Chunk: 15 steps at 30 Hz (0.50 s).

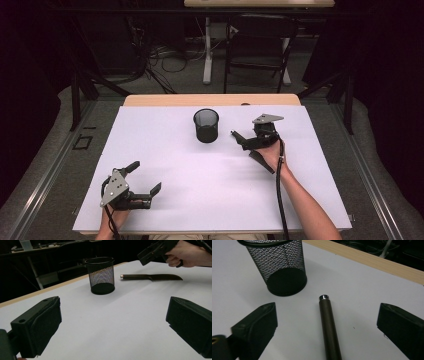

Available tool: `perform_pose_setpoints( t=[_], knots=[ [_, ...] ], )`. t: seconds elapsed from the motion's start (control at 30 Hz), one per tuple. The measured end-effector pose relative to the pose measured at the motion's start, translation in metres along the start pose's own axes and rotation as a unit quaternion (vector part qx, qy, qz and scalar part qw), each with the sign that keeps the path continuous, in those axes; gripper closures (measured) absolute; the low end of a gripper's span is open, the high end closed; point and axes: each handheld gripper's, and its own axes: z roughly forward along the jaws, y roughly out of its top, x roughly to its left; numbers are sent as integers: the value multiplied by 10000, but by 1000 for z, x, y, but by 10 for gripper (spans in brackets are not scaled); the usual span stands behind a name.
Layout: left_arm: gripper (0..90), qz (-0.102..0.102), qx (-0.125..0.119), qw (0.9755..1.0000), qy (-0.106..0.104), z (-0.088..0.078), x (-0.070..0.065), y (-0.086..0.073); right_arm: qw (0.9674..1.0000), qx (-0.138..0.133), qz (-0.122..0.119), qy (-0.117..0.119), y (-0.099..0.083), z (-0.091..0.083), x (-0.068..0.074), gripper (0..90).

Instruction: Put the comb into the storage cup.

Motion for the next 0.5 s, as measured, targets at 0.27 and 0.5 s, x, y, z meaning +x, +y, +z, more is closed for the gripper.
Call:
perform_pose_setpoints(
  t=[0.27,0.5],
  knots=[
    [4,-38,3,10000,52,-1,1,0,9997,172,-37,-145,12,11,-6,233],
    [4,-17,37,10000,10,1,1,-1,9992,289,19,-265,22,23,-12,733]
  ],
)
